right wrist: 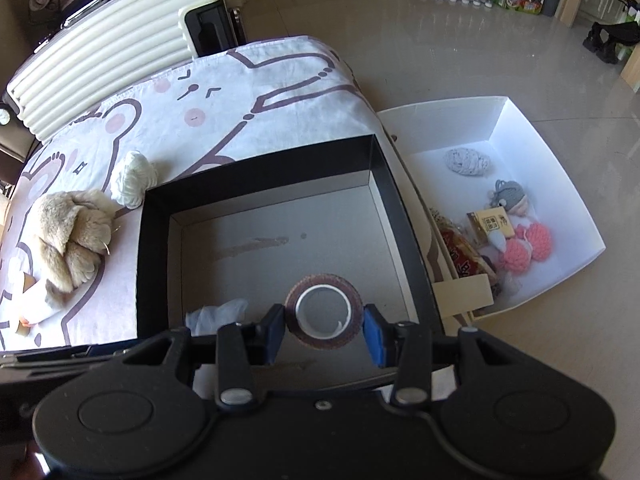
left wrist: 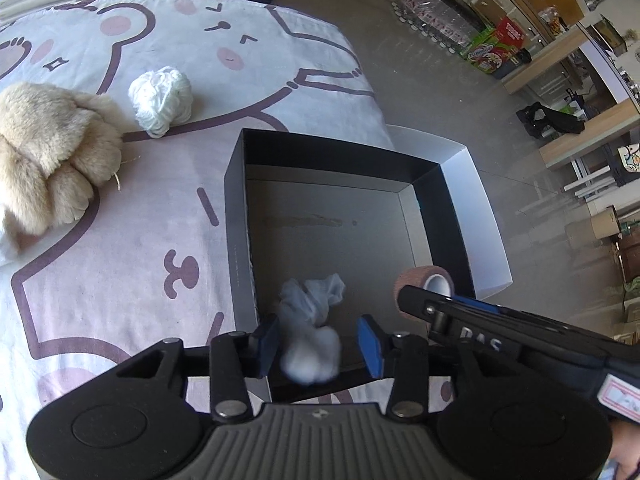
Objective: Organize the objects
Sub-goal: 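Lower and release the mesh into the black box while the right gripper releases the tape there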
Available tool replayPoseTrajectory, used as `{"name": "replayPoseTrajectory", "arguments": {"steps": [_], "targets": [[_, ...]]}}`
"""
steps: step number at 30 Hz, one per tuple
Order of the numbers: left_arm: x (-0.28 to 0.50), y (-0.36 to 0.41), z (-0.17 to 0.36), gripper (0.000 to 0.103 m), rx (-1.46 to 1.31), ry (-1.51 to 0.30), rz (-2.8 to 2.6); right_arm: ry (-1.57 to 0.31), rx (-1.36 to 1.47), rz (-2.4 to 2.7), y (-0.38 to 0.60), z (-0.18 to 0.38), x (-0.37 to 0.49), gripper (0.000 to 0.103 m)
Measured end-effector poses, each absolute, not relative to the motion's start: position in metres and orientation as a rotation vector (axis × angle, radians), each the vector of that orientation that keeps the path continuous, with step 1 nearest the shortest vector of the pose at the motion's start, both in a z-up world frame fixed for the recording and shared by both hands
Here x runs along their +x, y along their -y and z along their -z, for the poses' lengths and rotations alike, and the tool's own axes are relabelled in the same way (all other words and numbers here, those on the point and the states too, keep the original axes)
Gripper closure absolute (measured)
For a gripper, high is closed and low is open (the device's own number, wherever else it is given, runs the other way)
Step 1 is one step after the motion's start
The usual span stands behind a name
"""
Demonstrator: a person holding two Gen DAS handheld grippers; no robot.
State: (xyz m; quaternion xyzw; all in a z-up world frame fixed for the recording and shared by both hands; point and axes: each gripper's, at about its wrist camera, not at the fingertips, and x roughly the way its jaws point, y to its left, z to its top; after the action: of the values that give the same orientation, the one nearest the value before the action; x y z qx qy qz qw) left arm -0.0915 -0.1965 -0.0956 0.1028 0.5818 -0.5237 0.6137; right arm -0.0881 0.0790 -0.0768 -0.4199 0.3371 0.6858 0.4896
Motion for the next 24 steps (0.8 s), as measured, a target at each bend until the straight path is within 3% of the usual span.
{"name": "replayPoseTrajectory", "arguments": {"steps": [6, 24], "targets": [[-0.089, 0.188, 0.071, 0.044, 0.28, -1.201, 1.206, -0.858, -1.022, -1.636, -0.085, 0.086, -0.09, 0.06], [-0.058, 0.169, 0.073, 0.044, 0.368, -1.09, 1.088, -0.87, -1.204, -1.639, -0.082, 0.116, -0.134, 0.06]]}}
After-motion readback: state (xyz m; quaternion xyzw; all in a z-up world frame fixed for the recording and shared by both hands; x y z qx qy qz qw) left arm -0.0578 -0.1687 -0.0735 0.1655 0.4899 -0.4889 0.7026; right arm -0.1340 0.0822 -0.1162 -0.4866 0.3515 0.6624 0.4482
